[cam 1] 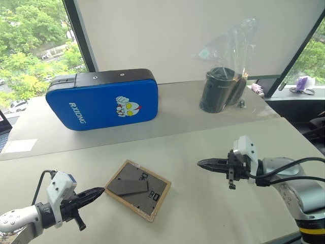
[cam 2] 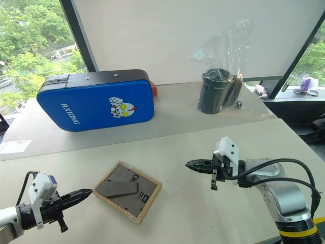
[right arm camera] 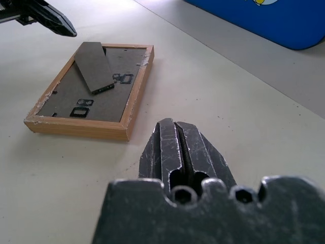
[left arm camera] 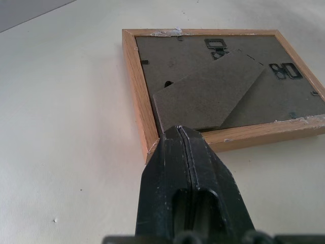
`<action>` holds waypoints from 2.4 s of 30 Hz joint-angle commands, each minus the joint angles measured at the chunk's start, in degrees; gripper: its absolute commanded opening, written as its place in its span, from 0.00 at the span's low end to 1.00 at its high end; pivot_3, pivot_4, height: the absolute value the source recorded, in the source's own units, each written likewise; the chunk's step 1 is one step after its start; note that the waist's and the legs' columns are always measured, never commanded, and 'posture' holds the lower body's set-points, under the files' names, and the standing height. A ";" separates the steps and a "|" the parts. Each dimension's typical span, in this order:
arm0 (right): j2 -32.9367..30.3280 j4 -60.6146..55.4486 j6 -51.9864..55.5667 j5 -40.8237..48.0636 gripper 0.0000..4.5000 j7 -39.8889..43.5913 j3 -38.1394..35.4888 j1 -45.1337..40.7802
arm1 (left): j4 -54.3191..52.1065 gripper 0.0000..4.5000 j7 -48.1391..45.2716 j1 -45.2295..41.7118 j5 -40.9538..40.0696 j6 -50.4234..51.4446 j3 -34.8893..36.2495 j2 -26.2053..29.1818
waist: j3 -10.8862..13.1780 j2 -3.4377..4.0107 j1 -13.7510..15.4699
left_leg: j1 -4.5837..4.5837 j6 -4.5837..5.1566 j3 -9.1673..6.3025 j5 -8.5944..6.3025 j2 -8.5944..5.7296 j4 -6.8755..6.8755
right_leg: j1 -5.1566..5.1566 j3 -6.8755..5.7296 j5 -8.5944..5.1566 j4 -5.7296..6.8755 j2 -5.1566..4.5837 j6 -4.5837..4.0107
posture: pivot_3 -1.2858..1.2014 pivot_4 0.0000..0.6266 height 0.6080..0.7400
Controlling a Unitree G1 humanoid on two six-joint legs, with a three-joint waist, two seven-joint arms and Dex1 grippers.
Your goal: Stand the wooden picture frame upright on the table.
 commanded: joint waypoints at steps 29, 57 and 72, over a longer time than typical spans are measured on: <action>17.22 16.79 -7.93 -28.76 0.00 -5.64 27.90 -13.85 | 6.85 0.01 9.05 -17.71 19.35 3.62 -26.89 -0.36 | -0.11 0.15 0.09 | 0.36 -0.31 -0.01 0.18 -0.01 0.54 | 0.23 0.15 0.08 0.46 0.04 -0.12 | 0.52 0.24 1.00; 9.16 6.85 3.29 -22.59 0.00 -9.29 14.21 -8.93 | 9.78 0.01 12.87 -18.03 19.57 1.07 -16.04 -4.47 | -0.17 0.28 -0.74 | 0.91 -0.02 -0.23 0.03 0.06 0.53 | 0.84 0.04 0.15 0.43 0.13 -0.23 | 0.52 0.24 1.00; 5.24 9.58 -0.45 -18.83 0.00 -7.32 10.65 -9.04 | 3.62 0.01 9.67 -11.54 12.26 1.32 -9.51 -5.44 | -0.12 0.18 -0.21 | -0.06 -0.25 -0.12 0.15 0.06 0.55 | -0.01 0.05 0.19 0.35 0.10 -0.14 | 0.52 0.24 1.00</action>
